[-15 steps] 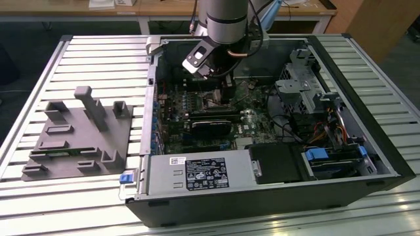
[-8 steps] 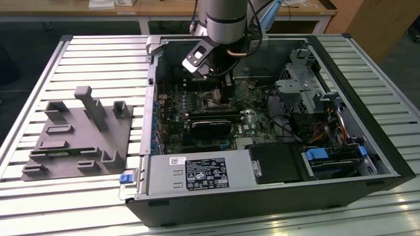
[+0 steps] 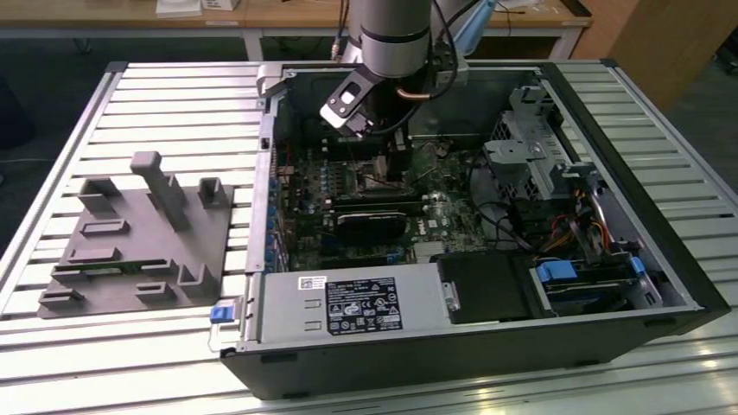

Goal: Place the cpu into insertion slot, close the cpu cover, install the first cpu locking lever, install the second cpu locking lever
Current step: 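Place the cpu into insertion slot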

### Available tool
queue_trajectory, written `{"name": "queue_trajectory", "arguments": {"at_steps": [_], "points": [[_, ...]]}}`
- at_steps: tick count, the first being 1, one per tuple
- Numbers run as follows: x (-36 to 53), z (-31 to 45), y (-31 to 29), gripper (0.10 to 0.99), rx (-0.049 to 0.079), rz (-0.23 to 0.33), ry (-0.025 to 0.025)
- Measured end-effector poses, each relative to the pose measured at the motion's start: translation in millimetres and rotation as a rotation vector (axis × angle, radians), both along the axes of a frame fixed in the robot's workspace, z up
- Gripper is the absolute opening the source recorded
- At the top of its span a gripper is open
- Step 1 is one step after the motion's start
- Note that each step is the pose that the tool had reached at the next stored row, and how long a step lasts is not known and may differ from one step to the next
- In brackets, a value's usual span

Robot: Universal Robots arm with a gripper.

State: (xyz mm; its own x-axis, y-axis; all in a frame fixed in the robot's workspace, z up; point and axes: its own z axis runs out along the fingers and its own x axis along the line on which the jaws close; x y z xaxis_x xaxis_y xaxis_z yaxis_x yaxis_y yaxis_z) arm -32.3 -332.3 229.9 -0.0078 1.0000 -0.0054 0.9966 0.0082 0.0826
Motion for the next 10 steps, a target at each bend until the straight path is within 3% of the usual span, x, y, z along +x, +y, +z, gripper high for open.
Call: {"name": "queue_trajectory", "arguments": {"at_steps": [3,10], "points": [[-1.8,-3.1,1.3,0.537,-0.001,0.0,-0.0095],[-10.6,-8.8,6.2,0.537,-0.009,0.0,-0.0158]]}}
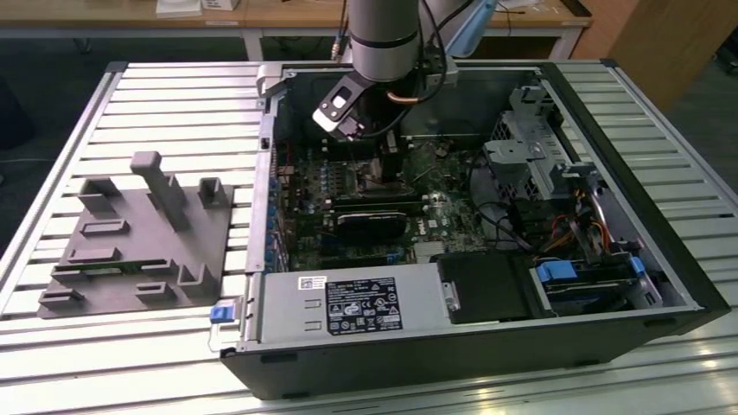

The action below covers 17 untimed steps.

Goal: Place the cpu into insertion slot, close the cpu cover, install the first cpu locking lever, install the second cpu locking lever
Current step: 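Place the cpu into insertion slot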

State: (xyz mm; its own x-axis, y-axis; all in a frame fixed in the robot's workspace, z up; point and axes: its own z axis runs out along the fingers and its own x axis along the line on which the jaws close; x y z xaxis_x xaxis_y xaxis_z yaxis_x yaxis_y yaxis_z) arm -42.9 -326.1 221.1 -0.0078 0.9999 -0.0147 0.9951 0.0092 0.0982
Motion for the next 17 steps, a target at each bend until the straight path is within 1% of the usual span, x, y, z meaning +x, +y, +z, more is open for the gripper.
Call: {"name": "queue_trajectory", "arguments": {"at_steps": [5,7,13,17], "points": [[-3.1,-3.3,6.4,0.537,-0.004,0.0,-0.0009],[-3.6,-5.9,8.1,0.537,-0.006,0.0,-0.0012],[-4.0,-14.3,9.1,0.537,-0.017,0.0,-0.001],[-4.1,-17.4,9.1,0.537,-0.017,-0.001,-0.0009]]}}
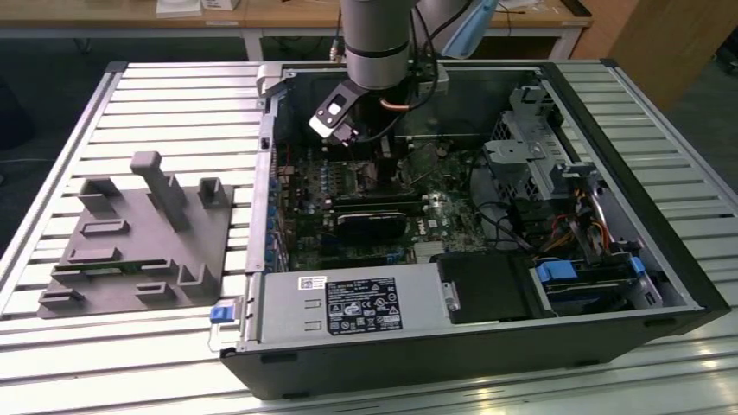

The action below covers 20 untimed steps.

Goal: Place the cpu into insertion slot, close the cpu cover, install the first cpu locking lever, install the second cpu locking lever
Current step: 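Place the cpu into insertion slot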

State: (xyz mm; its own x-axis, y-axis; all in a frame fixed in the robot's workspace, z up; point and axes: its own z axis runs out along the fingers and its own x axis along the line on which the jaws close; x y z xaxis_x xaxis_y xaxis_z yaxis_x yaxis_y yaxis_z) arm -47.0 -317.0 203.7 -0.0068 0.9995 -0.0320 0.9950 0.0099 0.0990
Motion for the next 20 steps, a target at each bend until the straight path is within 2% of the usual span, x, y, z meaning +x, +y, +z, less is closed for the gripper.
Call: {"name": "queue_trajectory", "arguments": {"at_steps": [10,20], "points": [[-0.3,-5.1,0.1,0.537,0.0,-0.033,0.0],[-0.4,-8.8,1.1,0.537,0.0,-0.025,0.0]]}}
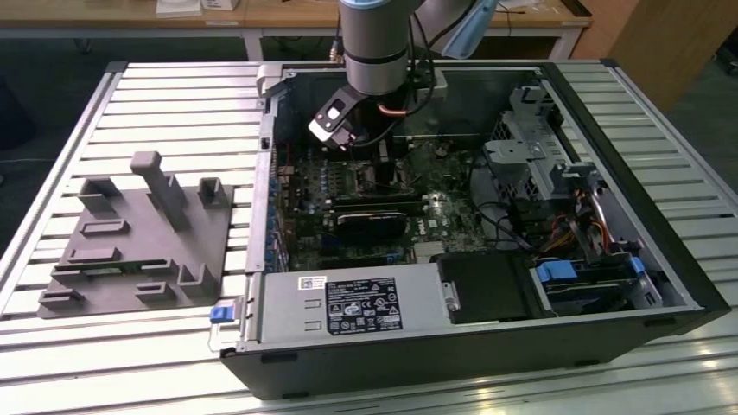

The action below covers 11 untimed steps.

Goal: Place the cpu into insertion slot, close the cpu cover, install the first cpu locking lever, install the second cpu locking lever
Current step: 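Place the cpu into insertion slot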

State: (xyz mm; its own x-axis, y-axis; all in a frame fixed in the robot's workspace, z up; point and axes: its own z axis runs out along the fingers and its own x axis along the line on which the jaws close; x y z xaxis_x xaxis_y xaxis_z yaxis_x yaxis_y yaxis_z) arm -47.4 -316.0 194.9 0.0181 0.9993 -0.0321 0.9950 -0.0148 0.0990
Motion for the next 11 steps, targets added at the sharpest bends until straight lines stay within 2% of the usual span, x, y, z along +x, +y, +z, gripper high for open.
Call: {"name": "queue_trajectory", "arguments": {"at_steps": [11], "points": [[-1.1,-2.4,1.5,0.537,0.0,0.011,0.0003]]}}
